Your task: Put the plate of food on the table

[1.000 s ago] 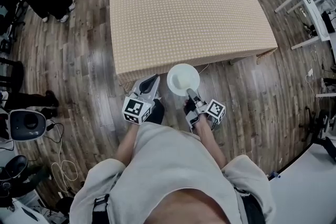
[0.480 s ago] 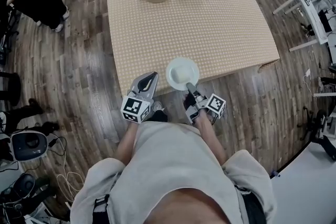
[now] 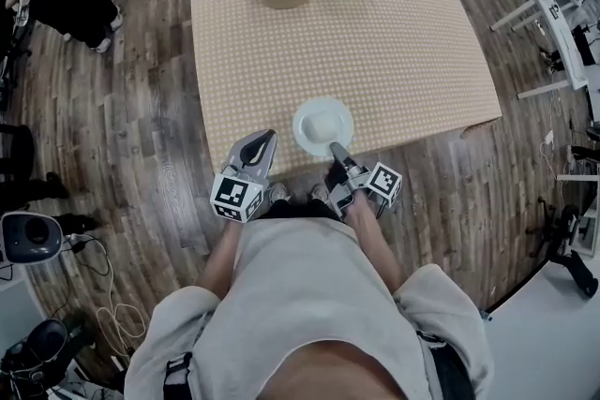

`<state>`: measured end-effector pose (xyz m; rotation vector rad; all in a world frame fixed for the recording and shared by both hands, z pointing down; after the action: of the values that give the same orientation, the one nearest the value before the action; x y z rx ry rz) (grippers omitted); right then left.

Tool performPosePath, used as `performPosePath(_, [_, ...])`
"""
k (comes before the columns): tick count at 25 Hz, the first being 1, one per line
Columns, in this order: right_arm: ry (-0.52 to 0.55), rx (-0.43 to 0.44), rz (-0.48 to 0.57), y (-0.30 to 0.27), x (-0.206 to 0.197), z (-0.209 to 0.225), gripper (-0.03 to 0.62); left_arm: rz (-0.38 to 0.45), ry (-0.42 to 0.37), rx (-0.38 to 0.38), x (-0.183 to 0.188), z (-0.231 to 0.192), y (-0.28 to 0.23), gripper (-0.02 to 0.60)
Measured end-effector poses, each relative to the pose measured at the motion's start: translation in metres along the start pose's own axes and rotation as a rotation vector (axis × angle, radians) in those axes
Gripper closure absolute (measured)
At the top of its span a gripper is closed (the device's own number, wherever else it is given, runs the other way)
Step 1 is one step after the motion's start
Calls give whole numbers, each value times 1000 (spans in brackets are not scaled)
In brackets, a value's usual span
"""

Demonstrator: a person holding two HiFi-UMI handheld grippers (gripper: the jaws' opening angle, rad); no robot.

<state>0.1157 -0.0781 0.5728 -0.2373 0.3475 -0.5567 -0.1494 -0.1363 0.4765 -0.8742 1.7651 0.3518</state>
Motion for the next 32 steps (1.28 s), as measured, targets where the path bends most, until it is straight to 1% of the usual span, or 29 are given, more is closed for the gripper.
performPosePath(4, [5, 13, -28, -7, 12, -1, 582, 8, 10, 36, 2, -2, -6, 572])
performPosePath(10, [3, -1, -71, 0, 24, 13, 582, -8, 24, 76, -6, 9, -13, 572])
performPosePath(19, [-39, -32, -102, 16, 17, 44, 582, -42, 46, 114, -27, 19, -15, 571])
performPosePath(26, [-80, -60, -120, 22, 16, 69, 582, -56, 68, 129, -39, 17, -30, 571])
performPosePath(32, [-100, -78, -118, 23, 14, 82, 582, -78, 85, 141, -53, 16, -30, 572])
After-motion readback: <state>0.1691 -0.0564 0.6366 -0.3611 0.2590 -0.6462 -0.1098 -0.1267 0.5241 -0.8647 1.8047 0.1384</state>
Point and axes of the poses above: the fingertips, and each gripper's own axes: y backward along the fingers, z to its right, x out of its top, the point moved 9 cm from there along y, backward along the fingers, and after that the axes turned 13 degrees about y, right-handed, at the moved point
